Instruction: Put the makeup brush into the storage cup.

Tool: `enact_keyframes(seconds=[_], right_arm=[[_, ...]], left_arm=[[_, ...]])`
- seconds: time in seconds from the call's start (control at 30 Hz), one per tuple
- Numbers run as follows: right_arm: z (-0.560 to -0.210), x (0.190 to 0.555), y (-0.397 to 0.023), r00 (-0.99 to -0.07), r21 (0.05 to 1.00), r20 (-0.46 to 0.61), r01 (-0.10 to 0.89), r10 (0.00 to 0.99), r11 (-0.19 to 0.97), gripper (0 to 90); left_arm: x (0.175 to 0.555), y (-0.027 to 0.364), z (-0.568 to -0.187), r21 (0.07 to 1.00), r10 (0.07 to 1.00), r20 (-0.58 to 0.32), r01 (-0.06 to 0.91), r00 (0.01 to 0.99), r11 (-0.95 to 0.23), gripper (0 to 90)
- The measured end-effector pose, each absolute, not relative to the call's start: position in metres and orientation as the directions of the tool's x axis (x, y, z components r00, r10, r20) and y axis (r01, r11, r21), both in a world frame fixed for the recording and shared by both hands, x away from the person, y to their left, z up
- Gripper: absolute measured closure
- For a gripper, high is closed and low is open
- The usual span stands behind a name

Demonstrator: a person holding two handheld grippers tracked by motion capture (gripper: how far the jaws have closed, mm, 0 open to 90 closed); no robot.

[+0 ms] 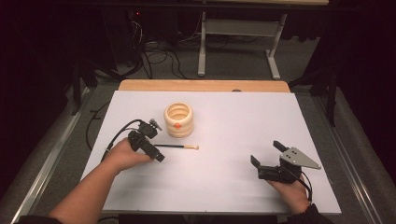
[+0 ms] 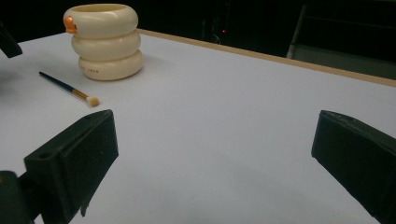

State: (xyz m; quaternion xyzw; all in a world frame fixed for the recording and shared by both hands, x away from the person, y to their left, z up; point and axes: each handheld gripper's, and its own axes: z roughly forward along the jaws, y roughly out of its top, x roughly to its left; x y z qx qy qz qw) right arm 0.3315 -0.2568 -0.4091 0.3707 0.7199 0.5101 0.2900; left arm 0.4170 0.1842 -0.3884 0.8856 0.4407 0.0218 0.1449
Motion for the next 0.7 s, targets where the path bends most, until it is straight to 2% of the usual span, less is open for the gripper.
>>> enact_keyframes(seconds=[0.2,0.37,0.5,0.7], right_arm=[[-0.409,0.331,-0.257,-0.56,0.95,-0.043,0.233,0.828,0.207,1.7],[-0.409,0.331,-0.257,-0.56,0.949,-0.045,0.233,0.827,0.21,1.7],[-0.409,0.33,-0.256,-0.56,0.949,-0.043,0.235,0.827,0.209,1.7],[-0.409,0.33,-0.256,-0.562,0.948,-0.041,0.239,0.826,0.209,1.7]], left_arm=[[0.428,0.181,-0.39,0.257,0.774,-0.081,0.764,0.628,-0.592,2.7],[0.436,0.176,-0.389,0.289,0.773,-0.095,0.76,0.627,-0.581,4.7],[0.441,0.171,-0.394,0.282,0.754,-0.096,0.745,0.649,-0.605,7.4],[0.446,0.165,-0.4,0.28,0.746,-0.063,0.729,0.663,-0.624,10.7]])
